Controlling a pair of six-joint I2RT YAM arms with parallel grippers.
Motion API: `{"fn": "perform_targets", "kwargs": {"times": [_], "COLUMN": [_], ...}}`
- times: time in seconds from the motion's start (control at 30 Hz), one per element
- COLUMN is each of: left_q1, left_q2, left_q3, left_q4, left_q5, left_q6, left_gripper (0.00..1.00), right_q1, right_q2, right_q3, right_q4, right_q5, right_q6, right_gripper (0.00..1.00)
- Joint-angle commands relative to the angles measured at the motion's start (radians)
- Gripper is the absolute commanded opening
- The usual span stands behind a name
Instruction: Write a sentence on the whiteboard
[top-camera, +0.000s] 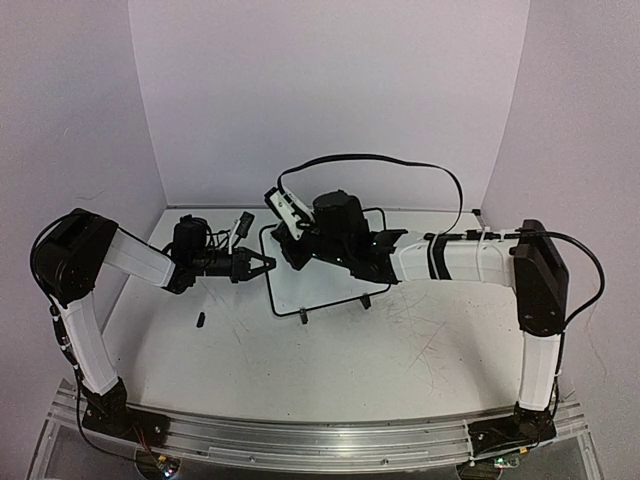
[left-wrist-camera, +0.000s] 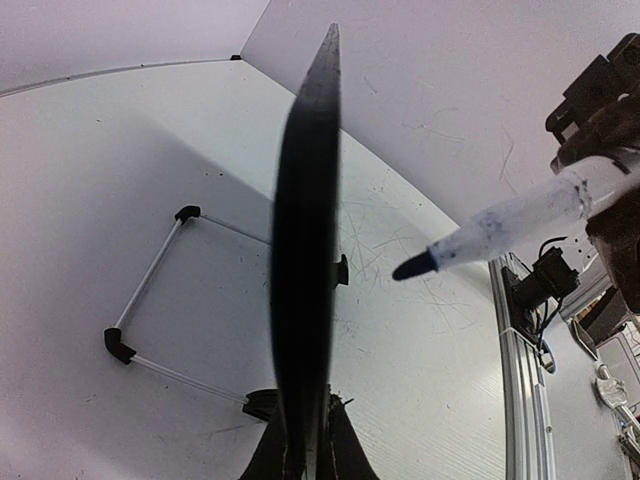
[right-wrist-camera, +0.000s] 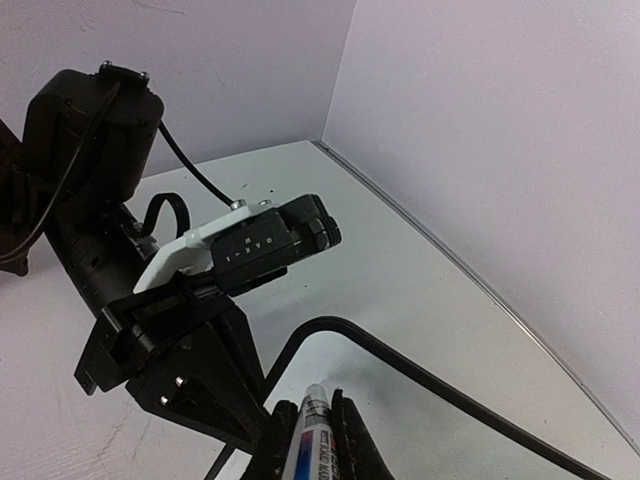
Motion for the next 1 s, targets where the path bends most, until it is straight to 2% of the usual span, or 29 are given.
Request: {"fn": "perform_targets", "kwargs": {"times": [0.0,0.97], "left_q1": [0.006,0.006], "left_q2": [-0.027,-0.028], "left_q3": [0.011,0.012], "left_q4": [-0.033,-0.044], "left_q5": [-0.096,-0.093], "left_q6": [0.046,0.052], "left_gripper": [0.0,0.0], "right_q1": [0.005,0.004], "right_q2": [0.002,0.03], "right_q3": [0.023,0.054], "right_q4": [0.03,0.048], "right_q5": [0.037,0.056], "right_q6": [0.0,-0.01], "right_gripper": [0.0,0.0]}}
